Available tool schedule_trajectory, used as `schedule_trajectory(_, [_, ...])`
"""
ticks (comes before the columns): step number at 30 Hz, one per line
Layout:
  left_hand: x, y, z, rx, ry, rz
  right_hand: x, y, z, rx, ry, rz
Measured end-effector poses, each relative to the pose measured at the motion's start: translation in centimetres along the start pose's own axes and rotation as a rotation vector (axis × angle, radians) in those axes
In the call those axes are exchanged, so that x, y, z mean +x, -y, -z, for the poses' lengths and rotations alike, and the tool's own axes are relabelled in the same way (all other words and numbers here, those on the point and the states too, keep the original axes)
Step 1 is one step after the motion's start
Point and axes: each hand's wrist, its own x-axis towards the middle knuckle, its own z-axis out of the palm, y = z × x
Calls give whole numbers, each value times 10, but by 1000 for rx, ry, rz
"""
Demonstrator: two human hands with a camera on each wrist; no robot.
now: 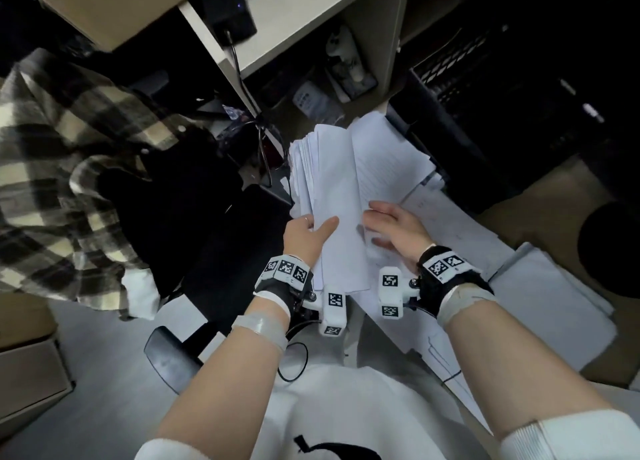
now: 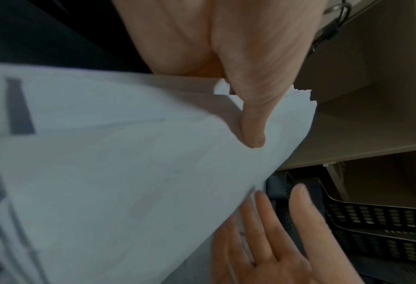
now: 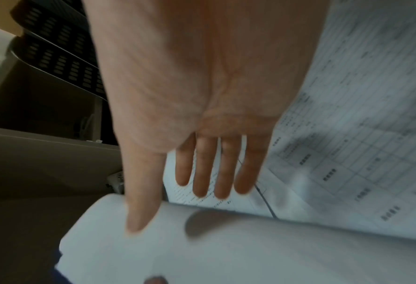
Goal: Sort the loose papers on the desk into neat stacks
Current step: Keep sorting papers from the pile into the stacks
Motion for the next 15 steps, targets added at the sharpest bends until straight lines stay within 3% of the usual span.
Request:
schedule_trajectory(2, [-6,-13,-5,-14,26,-20,-15,-5,-4,-17,20,25])
schedule_trajectory(10, [-27,-15,-25,-64,244,-47,-74,-32,10,56,-387,118])
schedule_trajectory(15, [-45,-12,-28,-87,345,-38,-95,-43,21,19,-408,110])
